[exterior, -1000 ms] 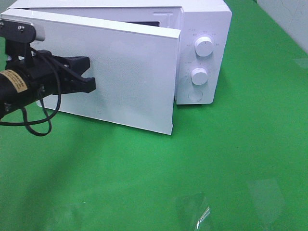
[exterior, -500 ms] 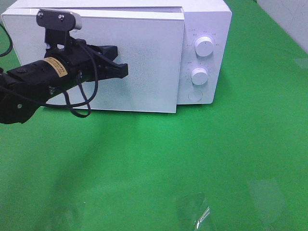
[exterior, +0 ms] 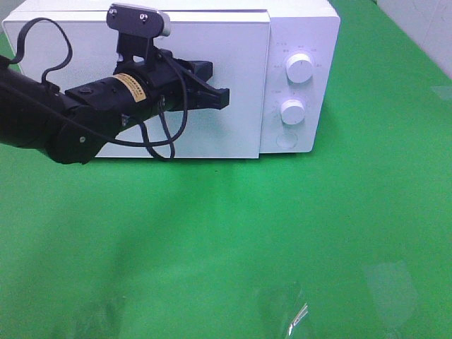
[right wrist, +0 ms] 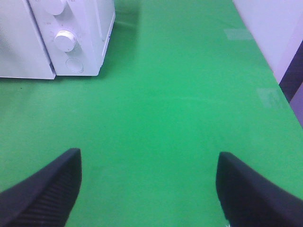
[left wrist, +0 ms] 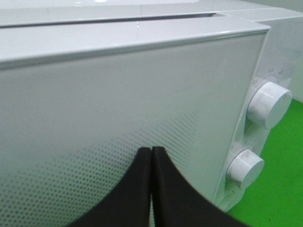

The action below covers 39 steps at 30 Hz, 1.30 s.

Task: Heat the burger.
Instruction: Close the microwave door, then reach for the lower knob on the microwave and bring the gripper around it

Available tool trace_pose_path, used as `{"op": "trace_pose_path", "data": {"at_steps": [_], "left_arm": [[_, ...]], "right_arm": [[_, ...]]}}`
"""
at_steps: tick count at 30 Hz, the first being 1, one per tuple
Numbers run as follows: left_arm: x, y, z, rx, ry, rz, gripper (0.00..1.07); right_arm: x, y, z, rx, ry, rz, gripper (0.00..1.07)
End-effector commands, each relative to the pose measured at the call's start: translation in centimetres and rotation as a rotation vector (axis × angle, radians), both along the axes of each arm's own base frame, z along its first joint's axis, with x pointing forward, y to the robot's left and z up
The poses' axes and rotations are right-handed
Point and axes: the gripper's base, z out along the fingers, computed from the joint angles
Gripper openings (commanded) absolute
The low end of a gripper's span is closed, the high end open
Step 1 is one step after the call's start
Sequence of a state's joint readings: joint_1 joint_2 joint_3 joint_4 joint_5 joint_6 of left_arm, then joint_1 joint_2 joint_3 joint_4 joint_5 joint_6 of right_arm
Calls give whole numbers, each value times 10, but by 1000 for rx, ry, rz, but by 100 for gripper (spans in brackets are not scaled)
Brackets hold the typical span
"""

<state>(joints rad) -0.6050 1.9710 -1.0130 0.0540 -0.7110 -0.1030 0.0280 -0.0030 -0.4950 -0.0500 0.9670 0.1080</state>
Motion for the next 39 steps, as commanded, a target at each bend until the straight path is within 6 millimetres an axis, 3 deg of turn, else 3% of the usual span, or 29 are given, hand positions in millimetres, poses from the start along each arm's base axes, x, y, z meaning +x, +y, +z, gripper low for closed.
{"op": "trace_pose_path", "data": {"at_steps": [1, 13, 19, 21, 26, 27, 28, 29, 30, 32, 33, 34, 36, 39], "left_arm": [[15, 4, 8, -65, -5, 73, 0], [38, -8, 6, -109, -1, 114, 0], [25, -16, 12, -79, 20, 78, 0], [5, -22, 11, -56, 40, 40, 0], [-9, -25, 8, -17, 98, 15, 3], [-19, -25, 6, 26, 154, 0, 15], [-19, -25, 6, 26, 154, 0, 15], [-28, -26, 5, 66, 202, -16, 38], [-28, -26, 5, 66, 202, -16, 38], [-39, -24, 5, 150, 315, -32, 88], [-39, -24, 5, 150, 315, -32, 88], [-42, -22, 5, 179, 353, -34, 97], [-49, -18, 6, 235, 433, -36, 102], [-55, -13, 8, 278, 503, -36, 101]], "right_arm": [[-4, 0, 0, -6, -32, 4, 75], [-4, 0, 0, -6, -32, 4, 75], [-4, 0, 0, -6, -32, 4, 75], [-4, 0, 0, -6, -32, 4, 75], [-4, 0, 0, -6, -32, 4, 75], [-4, 0, 0, -6, -32, 4, 75], [-4, 0, 0, -6, -32, 4, 75], [-4, 0, 0, -6, -32, 4, 75], [-4, 0, 0, -6, -32, 4, 75], [-4, 0, 0, -6, -32, 4, 75], [-4, 0, 0, -6, -32, 4, 75], [-4, 0, 0, -6, -32, 4, 75], [-4, 0, 0, -6, -32, 4, 75], [-4, 0, 0, -6, -32, 4, 75]]}}
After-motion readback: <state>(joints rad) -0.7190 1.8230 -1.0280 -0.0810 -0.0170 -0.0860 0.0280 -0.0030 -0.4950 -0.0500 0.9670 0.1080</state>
